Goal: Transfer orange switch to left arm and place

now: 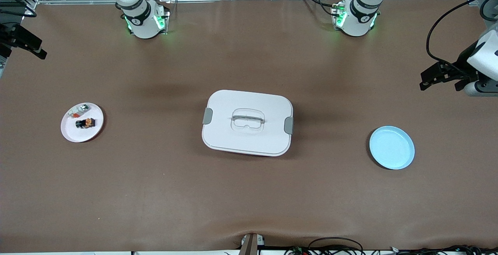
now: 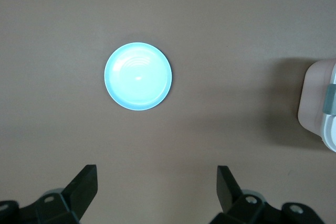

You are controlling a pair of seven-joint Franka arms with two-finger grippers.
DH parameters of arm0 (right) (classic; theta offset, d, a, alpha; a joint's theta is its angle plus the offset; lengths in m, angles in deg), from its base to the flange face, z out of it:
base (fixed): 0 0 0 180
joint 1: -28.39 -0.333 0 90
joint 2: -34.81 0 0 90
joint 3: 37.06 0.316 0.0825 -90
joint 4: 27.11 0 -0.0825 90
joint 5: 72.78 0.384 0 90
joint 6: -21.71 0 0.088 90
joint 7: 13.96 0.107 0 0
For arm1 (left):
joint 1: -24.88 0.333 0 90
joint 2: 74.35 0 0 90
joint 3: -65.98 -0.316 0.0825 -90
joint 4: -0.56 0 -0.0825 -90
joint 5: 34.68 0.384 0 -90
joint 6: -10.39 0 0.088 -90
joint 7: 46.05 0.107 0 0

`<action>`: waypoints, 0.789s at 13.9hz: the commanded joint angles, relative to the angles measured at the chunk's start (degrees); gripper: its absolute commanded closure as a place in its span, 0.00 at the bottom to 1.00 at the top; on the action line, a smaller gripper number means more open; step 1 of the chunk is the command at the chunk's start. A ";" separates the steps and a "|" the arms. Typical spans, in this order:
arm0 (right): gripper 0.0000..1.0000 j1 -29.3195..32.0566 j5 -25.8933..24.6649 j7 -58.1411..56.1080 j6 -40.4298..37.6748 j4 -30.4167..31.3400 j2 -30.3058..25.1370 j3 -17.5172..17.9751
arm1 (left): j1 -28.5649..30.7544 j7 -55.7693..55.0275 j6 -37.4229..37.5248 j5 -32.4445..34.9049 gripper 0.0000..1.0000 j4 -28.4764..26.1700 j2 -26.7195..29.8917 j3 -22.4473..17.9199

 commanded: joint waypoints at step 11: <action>0.00 2.38 -0.37 -2.68 -0.38 -1.61 7.34 0.46 | -0.15 1.24 1.11 -1.02 0.00 1.57 -0.40 0.07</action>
